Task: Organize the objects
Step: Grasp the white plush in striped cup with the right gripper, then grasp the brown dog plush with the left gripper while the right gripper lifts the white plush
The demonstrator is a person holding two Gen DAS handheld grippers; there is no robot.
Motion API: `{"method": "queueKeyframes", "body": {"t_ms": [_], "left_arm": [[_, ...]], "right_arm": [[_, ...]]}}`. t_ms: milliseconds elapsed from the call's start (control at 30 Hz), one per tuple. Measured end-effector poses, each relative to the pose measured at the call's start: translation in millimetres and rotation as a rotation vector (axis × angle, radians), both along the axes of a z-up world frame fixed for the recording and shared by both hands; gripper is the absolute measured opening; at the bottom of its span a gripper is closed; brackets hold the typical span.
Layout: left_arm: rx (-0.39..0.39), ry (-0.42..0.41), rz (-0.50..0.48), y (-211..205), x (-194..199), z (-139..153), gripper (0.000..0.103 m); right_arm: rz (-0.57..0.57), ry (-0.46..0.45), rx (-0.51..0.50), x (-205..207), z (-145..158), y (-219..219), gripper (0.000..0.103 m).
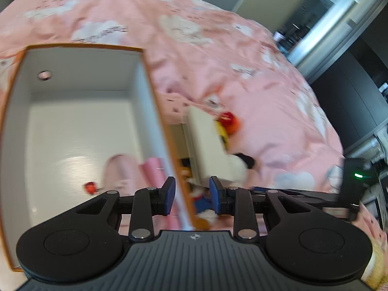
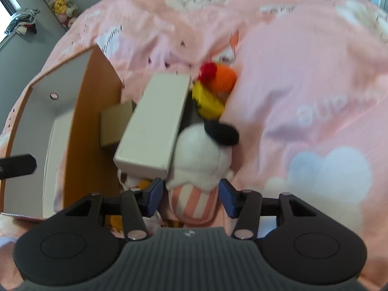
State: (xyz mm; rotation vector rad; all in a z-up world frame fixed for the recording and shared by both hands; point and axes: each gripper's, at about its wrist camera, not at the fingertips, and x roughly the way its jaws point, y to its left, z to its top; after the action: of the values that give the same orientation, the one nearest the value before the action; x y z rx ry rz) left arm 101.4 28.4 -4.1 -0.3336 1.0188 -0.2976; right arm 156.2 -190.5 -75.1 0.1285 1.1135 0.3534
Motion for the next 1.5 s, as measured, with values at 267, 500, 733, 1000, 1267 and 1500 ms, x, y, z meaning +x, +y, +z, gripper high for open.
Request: {"method": "queueKeyframes", "body": {"t_ms": [267,500,733,1000,1267,1500], "left_arm": [[0.058,0.043,-0.096,-48.4,16.4,-16.0,0.034],[0.115,0.093,-0.134,-69.8,25.7,-30.0,0.034],[0.168,0.121,-0.136,-78.6,32.2,-33.6,0.034],[0.219,0.169,-0.149,-88.8,36.5,-42.1,0.034],[0.377,0.254,-0.162,-115.4,51.2,-61.0,0.049],[0.588,0.27,-0.203,-144.3,58.2,-77.4,0.055]], "right_arm": [[-0.051,0.017,0.041,14.6,-12.1,-17.2,0.052],[-0.08,0.122,0.231,32.5,-42.4,-34.3,0.061],[-0.06,0.16,0.337,46.1,-60.4,-29.6,0.067],[-0.054,0.015,0.258,22.8,-24.4,-35.5,0.056],[-0.096,-0.068,0.198,-3.0,-3.3,-66.9,0.056],[-0.101,-0.065,0.233,-7.8,-8.8,-79.1,0.057]]}}
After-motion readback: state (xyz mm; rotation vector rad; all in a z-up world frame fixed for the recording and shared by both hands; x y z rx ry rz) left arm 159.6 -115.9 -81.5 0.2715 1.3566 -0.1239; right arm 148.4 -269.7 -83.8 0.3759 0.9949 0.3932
